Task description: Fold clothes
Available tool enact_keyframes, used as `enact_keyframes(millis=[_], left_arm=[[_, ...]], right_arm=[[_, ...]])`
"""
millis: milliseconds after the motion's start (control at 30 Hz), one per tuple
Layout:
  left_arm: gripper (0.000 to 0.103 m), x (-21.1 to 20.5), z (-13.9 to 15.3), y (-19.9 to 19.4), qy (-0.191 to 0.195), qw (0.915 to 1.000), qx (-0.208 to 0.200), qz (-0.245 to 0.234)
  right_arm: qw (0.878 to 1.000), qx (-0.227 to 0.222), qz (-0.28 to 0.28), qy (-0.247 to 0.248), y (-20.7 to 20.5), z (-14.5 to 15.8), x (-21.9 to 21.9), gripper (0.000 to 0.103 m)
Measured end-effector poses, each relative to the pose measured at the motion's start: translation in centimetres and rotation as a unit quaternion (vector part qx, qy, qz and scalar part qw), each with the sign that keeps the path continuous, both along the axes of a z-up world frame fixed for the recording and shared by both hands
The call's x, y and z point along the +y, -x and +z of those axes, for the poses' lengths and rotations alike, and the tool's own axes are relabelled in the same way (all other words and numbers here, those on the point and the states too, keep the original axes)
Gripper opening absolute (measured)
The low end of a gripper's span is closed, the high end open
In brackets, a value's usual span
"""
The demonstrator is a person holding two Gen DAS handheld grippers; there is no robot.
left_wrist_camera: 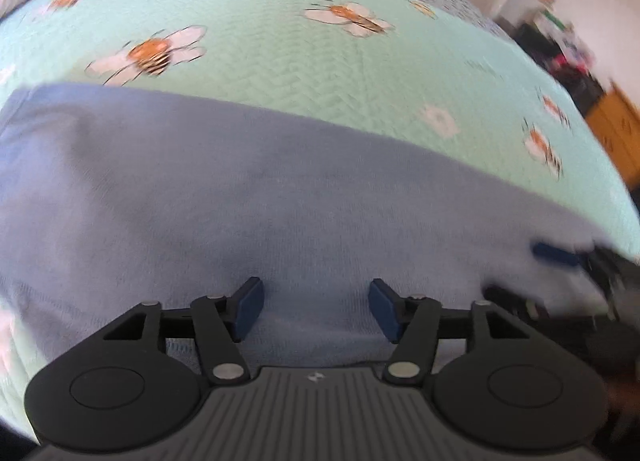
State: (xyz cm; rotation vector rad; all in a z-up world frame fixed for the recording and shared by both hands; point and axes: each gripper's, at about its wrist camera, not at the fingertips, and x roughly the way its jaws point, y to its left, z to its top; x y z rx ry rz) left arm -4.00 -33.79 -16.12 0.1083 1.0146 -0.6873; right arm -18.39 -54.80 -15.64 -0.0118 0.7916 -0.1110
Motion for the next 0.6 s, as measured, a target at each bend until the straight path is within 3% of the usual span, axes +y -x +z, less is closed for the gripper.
enact_keyframes(millis=[33,100,200,333,433,600], left_arm=[[0.071,-0.2,0.0,0.0,-0.003,1.0,-0.003,-0.004],[0.076,-0.5,-0.1,0.1,-0.008,0.9998,-0.01,-0.012],[0.082,-1.1,-0.3,0.2,-0.016,0.9994,-0.02,-0.023],[0.09,-1.8,-0.4,0.4,-0.027,0.9983,-0.034,-0.039],[0.092,-2.4,-0.6,0.5,-0.036,0.9972,-0.044,-0.05],[0.093,-2.6,-0.6,0.6,-0.044,0.9956,-0.051,-0.064]], right_arm=[[1.0,-0.001,-0.023,-0.012,-0.7,-0.2,-1.0,0.091],[0.997,-0.002,-0.069,-0.035,-2.0,-0.7,-3.1,0.091],[0.988,-0.003,-0.155,-0.001,-3.7,1.4,-4.6,0.091],[0.994,-0.027,-0.1,-0.046,-2.9,2.9,-1.6,0.091],[0.997,-0.012,-0.069,-0.043,-2.9,2.3,1.5,0.091],[0.994,0.024,-0.091,-0.062,-4.3,-0.1,2.1,0.091]])
